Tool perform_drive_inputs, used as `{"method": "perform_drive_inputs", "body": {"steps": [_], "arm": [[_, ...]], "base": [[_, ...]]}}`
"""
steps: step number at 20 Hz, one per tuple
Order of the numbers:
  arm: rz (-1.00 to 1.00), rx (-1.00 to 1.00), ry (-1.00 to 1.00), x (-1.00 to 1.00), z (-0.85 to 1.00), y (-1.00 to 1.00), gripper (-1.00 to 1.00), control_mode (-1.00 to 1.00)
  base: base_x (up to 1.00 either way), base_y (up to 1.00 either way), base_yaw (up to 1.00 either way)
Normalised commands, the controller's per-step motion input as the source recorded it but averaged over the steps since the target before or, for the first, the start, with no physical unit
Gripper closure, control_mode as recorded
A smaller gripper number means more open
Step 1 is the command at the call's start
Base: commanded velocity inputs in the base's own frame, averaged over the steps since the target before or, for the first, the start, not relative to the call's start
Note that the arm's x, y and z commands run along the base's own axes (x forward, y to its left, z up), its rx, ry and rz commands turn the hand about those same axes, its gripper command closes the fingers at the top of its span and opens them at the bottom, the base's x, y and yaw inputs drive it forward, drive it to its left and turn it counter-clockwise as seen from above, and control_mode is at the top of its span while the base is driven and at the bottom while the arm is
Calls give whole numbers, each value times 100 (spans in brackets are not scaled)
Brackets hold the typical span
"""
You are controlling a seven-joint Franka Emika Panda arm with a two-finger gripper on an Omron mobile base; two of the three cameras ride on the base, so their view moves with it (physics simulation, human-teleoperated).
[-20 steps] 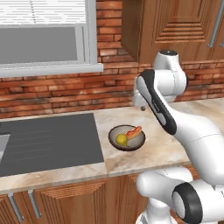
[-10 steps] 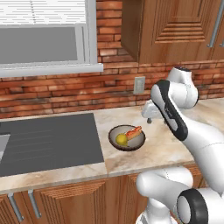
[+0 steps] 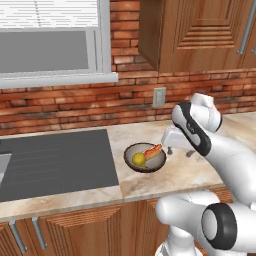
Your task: Dump the hot dog and pear from the bowl so the bowl can be washed. Place the bowl in the sink after clearing the leftovers.
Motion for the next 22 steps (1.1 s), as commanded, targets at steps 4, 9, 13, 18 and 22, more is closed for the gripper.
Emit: {"method": "perform_drive_inputs", "body": {"steps": [4,9,13,18,22], "arm": [[-10,2,0,30,-54,0,-100,-100],[-8,0,1,33,-43,0,-100,-100],[-7,-2,1,36,-34,0,-100,-100],[-5,0,0,33,-34,0,-100,-100],[-4,0,0,26,-30,0,-100,-100]], "base": [[0,0,0],[0,0,0],[0,0,0],[0,0,0],[0,0,0]]}}
